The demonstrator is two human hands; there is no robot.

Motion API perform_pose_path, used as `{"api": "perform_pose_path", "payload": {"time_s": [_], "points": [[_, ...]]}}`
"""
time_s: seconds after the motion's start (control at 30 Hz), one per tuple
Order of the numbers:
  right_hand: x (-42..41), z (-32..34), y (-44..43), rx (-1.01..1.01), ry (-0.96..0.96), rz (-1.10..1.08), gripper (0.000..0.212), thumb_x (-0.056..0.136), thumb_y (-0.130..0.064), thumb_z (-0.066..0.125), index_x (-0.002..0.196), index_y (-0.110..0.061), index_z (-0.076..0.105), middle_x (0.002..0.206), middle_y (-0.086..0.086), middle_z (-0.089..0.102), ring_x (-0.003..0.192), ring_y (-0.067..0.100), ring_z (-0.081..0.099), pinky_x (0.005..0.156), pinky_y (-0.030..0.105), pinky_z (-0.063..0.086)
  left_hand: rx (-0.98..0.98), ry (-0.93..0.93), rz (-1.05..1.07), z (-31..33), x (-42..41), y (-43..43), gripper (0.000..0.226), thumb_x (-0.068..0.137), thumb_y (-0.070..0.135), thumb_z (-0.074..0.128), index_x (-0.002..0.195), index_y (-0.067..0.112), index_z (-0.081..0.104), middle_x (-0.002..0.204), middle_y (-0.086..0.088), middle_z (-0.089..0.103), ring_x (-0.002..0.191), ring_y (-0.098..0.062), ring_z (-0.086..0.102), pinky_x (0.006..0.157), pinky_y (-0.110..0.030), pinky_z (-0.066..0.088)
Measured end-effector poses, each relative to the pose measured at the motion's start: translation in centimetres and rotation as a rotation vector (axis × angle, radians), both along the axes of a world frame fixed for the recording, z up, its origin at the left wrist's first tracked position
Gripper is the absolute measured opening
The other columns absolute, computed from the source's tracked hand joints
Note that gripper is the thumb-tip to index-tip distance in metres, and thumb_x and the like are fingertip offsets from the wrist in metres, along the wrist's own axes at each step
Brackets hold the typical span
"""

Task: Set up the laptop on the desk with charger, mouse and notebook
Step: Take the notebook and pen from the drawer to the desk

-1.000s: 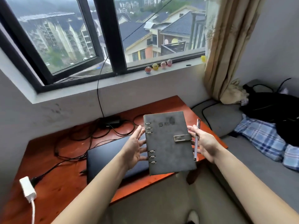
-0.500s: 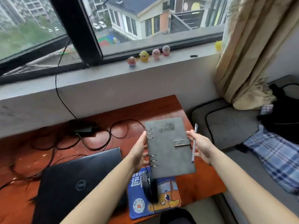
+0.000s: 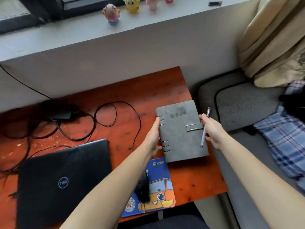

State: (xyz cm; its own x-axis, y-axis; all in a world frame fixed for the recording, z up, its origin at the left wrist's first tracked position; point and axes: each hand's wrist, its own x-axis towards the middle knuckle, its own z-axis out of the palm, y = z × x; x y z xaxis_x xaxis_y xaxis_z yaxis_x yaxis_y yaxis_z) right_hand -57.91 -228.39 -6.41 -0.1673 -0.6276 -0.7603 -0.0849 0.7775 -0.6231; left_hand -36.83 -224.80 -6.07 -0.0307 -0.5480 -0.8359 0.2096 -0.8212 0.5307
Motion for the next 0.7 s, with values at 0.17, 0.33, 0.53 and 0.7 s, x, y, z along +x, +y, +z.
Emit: {"api": "perform_pose_path", "payload": {"time_s": [0.17, 0.33, 0.53, 0.7], "points": [[1.3, -1.1, -2.4, -0.083, -0.016, 0.063, 0.027, 0.106, -0.041, 0.04, 0.093, -0.031, 0.062, 0.067, -0.035, 0.068, 0.057, -0.016, 0.063, 0.058, 0.022, 0.041, -0.035, -0.044, 0.04, -1.0, 1.0, -1.5, 0.049, 0.095, 0.071, 0.036, 0.108, 0.038, 0.07, 0.099, 0.017, 0.076, 0.099, -0.009, 0.068, 0.098, -0.05, 0.047], [2.4, -2.3, -3.5, -0.141, 0.11, 0.252, 0.04, 0.106, -0.042, 0.038, 0.124, -0.02, 0.065, 0.121, -0.002, 0.071, 0.114, 0.015, 0.065, 0.094, 0.03, 0.051, -0.089, -0.065, 0.009, -1.7, 0.9, -2.5, 0.056, 0.098, 0.065, 0.035, 0.126, 0.028, 0.065, 0.112, 0.013, 0.074, 0.096, -0.006, 0.071, 0.095, -0.039, 0.048], [2.4, -3.3, -1.6, -0.179, 0.217, 0.424, 0.047, 0.108, -0.038, 0.038, 0.152, -0.022, 0.043, 0.154, 0.001, 0.047, 0.139, 0.012, 0.04, 0.1, 0.019, 0.025, -0.107, -0.077, -0.044, -2.1, 0.7, -1.5, 0.056, 0.1, 0.064, 0.031, 0.129, 0.028, 0.062, 0.112, 0.018, 0.072, 0.096, 0.003, 0.068, 0.091, -0.032, 0.046], [2.1, -3.1, -2.1, -0.196, 0.339, 0.377, 0.043, 0.107, -0.04, 0.036, 0.134, -0.017, 0.06, 0.136, 0.014, 0.061, 0.127, 0.029, 0.053, 0.096, 0.03, 0.036, -0.081, -0.226, -0.161, -1.4, 3.1, -0.8, 0.074, 0.098, 0.069, 0.024, 0.152, 0.02, 0.039, 0.155, 0.006, 0.041, 0.144, -0.015, 0.034, 0.119, -0.043, 0.022]]}}
